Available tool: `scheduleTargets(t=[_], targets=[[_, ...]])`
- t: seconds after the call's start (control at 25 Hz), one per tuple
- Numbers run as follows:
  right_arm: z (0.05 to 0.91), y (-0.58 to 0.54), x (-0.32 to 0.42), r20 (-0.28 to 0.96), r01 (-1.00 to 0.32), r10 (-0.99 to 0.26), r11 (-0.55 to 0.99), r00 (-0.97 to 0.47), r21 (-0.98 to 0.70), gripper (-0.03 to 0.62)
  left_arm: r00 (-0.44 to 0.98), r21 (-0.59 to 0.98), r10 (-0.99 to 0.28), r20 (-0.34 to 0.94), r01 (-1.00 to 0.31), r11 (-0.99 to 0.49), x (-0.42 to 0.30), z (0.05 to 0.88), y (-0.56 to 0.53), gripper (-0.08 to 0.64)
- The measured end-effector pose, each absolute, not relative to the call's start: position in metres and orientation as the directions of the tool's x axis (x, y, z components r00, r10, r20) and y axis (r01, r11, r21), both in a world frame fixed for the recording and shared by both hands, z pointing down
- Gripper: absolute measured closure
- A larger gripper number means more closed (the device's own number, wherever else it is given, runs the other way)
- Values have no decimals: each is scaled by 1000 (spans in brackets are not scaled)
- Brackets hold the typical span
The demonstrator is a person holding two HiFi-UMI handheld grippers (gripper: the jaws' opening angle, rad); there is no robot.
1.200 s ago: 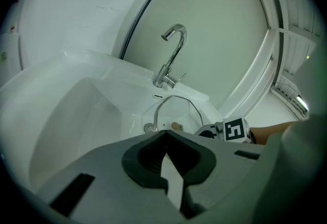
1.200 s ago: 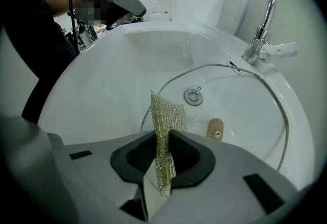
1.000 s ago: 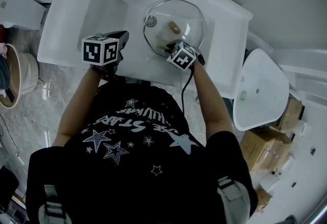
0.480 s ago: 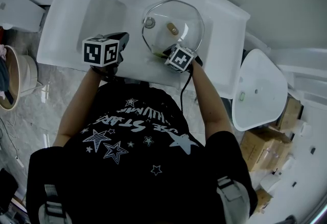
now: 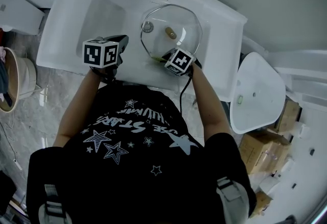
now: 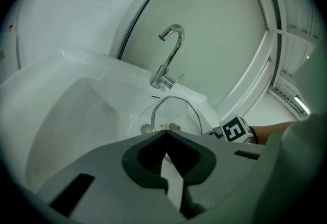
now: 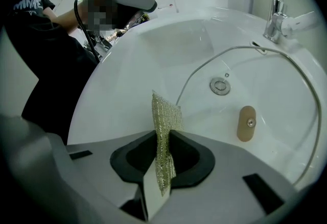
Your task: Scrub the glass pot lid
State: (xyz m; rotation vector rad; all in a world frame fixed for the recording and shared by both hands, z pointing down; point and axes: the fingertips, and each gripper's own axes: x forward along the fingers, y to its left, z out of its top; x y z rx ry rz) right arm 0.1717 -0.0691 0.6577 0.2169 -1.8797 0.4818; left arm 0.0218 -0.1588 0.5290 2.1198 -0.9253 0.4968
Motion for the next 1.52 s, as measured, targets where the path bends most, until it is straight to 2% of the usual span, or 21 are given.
scheduleTargets(t=[0.16,0.32,0.48,0.6,0.72,1.0,1.24,1.52], targets=[[649,-75,180,934,-372,61,907,-353,-200,522,663,484,-460,590,-747,-456,21,525,-165,552],[632,-94,197,941,-381,-25,918,-337,-112,523,677,507,-460,575,-736,-449,22,520,-168,552],[604,-138,217,927,-457,-222,887,-304,62,523,678,508,-459,574,-734,-451,24,518,-170,552],[587,-176,242,892,-577,-390,792,-228,199,523,681,509,-456,573,-732,-454,28,518,-171,552],[579,-202,264,861,-660,-486,697,-148,280,523,683,508,-451,575,-730,-458,31,519,-171,552],[577,-229,290,823,-772,-567,532,-19,348,523,669,503,-459,584,-742,-443,24,521,-175,552],[568,-239,296,780,-802,-624,443,45,400,525,662,505,-468,585,-749,-429,20,523,-176,552],[566,-247,287,764,-754,-645,491,22,436,525,660,512,-465,590,-751,-416,18,525,-175,552]])
